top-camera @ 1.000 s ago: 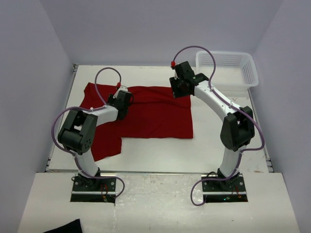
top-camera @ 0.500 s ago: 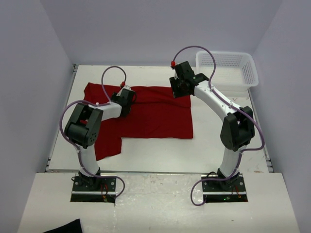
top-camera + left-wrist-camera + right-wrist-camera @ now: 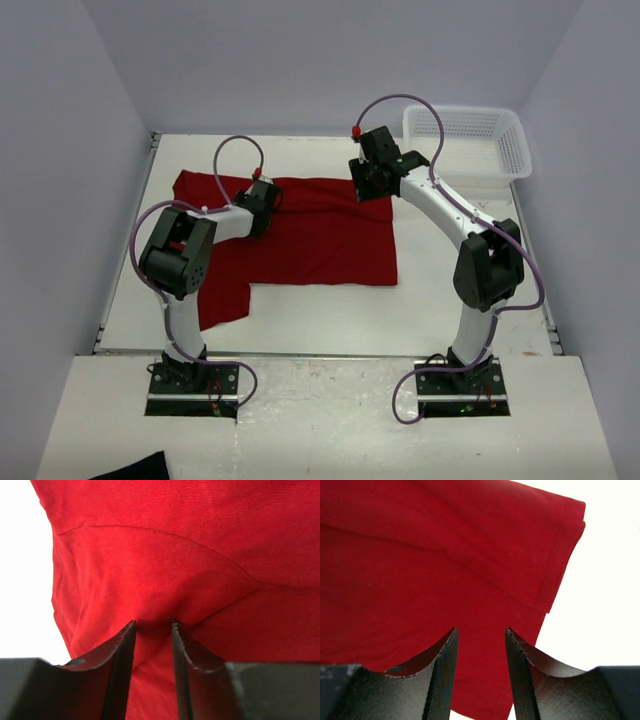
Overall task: Fold and stack the t-shirts
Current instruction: Fold the flattened tshirt in 1/3 of the way
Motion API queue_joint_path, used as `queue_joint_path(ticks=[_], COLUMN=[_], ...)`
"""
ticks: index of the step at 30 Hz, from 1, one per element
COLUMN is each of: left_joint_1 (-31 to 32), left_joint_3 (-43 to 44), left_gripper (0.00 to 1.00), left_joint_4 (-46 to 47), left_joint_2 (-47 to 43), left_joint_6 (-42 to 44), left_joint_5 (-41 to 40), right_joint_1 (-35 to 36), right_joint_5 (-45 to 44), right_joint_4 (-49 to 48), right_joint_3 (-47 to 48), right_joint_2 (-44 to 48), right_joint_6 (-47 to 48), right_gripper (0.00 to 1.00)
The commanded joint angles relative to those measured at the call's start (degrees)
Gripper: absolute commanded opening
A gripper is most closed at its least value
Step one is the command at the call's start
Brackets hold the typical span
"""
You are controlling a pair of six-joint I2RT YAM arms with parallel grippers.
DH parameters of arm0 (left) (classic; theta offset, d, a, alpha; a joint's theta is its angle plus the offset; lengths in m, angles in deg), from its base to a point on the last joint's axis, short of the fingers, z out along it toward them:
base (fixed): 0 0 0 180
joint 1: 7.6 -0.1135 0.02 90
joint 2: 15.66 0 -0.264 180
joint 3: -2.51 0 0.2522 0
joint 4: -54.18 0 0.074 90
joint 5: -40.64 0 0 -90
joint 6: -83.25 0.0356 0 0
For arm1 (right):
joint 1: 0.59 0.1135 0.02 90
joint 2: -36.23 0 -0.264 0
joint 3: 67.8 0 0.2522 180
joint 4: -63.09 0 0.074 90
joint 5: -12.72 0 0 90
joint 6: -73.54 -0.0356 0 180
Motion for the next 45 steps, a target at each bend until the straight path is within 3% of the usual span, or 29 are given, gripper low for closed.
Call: queue_joint_path(ticks=[1, 18, 27, 32, 36, 37, 45], left_joint_1=[-1.43, -3.81, -3.81, -4.16, -4.16, -4.16, -4.95], left_joint_3=[1.89, 4.09, 8.57, 10.77, 10.5, 10.33, 10.33], left_gripper=[0.34, 0.11, 0.0, 0.0, 0.24, 0.27, 0.26], left_joint_4=[-1.28, -3.48, -5.85, -7.87, -9.1, -9.72, -14.2], left_joint_2=[0.01, -5.25, -7.37, -6.58, -6.05, -5.96, -4.12], left_joint_6=[0.59, -1.35, -1.26, -1.7, -3.63, -3.72, -9.79], left_joint_5=[5.52, 14.77, 13.89, 15.21, 13.72, 12.06, 13.54], right_joint_1=[0.24, 0.51, 0.86, 0.77, 0.77, 0.86, 0.77], right_joint_5=[-0.84, -0.92, -1.63, -1.8, -1.89, -1.98, -1.8], right_joint_4=[-1.01, -0.75, -0.22, -0.13, -0.22, -0.13, -0.57], right_joint_3=[1.33, 1.95, 2.47, 2.56, 2.65, 2.56, 2.21], right_joint_2=[-0.12, -1.61, -2.32, -2.06, -1.88, -1.79, -1.17], right_joint_6=[0.77, 0.68, 0.77, 0.77, 0.86, 0.86, 0.68], right_gripper=[0.44, 0.44, 0.44, 0.44, 0.44, 0.44, 0.44])
